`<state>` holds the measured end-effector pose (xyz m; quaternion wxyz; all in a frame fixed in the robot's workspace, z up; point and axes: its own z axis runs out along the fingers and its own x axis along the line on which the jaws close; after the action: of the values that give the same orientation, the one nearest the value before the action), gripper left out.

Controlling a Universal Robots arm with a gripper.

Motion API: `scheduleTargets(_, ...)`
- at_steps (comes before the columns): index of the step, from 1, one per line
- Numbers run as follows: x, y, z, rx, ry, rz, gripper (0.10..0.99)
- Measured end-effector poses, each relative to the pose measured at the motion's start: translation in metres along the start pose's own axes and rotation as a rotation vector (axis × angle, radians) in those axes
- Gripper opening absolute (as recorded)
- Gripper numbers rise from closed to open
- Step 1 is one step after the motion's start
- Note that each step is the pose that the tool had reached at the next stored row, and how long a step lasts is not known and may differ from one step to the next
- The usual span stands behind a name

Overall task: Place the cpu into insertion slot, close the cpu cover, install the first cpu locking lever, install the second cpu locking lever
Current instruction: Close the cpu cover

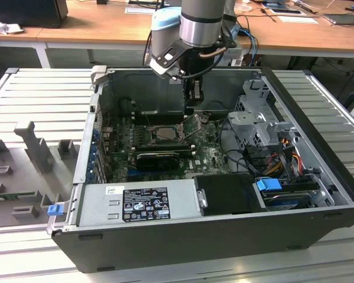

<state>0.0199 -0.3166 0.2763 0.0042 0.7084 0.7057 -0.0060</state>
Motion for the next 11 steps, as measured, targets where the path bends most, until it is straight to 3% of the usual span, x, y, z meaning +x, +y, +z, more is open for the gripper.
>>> scheduleTargets(3, 0.0001, 0.0082, 0.0028, 0.0, -0.0001, 0.0, 0.106)
scheduleTargets(8, 0.0002, 0.0142, 0.0109, -0.001, -0.0002, -0.014, 0.106)
scheduleTargets(11, 0.0007, 0.0247, 0.014, -0.001, -0.0002, -0.015, 0.106)
